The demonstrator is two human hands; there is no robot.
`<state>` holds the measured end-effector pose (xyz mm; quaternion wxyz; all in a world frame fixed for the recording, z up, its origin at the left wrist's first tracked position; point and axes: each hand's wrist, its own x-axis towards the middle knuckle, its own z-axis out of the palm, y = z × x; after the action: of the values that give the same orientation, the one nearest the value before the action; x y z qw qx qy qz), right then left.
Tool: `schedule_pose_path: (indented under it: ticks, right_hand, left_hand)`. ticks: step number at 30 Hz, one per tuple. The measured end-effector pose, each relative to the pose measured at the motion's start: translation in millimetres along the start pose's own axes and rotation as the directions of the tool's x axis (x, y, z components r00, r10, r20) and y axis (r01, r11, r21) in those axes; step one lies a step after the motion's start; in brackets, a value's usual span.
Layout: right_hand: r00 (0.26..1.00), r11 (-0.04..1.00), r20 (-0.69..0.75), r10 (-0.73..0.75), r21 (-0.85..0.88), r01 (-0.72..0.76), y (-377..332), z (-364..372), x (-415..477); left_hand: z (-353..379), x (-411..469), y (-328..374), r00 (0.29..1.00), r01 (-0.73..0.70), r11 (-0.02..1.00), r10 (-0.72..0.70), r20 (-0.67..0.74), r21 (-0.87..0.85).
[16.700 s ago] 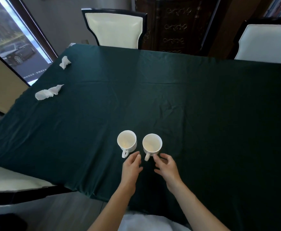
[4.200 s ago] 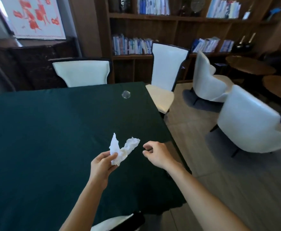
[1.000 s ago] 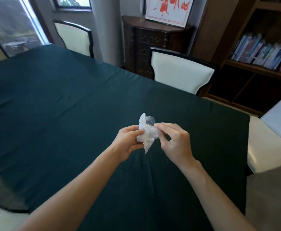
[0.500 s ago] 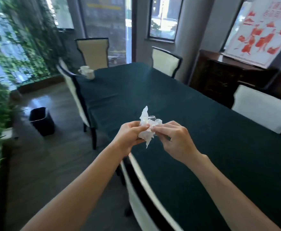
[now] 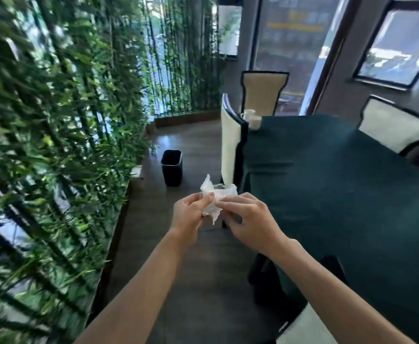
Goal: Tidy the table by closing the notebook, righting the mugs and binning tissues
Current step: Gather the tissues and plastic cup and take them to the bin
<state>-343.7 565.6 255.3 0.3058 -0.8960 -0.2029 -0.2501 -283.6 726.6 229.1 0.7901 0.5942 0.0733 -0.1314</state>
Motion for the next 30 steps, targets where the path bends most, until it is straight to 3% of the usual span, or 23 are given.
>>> schedule_pose_path:
  ticks: [6, 15, 22, 30]
  right_hand:
    - [0.989, 0.986, 0.117, 0.089, 0.128, -0.104, 53.8, 61.9, 74.9]
    - [0.982, 0.975, 0.156, 0.105, 0.178, -0.133, 175.5, 139.6, 228.2]
    - [0.953, 0.893, 0.196, 0.231, 0.346, -0.287, 248.3, 208.1, 343.1]
    - [0.869, 0.849, 0.342, 0.358, 0.267, -0.456, 338.8, 296.3, 456.9]
  left_hand:
    - [-31.2, 95.9, 7.5, 0.989, -0.011, 1.000, 0.009, -0.146, -0.010]
    - [-32.3, 281.7, 53.7, 0.950, -0.007, 1.000, 0.001, -0.312, -0.016]
    - [-67.4, 406.1, 91.6, 0.914, -0.017, 0.999, 0.027, -0.405, 0.026]
    - [-134.5, 558.6, 112.4, 0.872, 0.025, 0.999, -0.040, -0.487, -0.039]
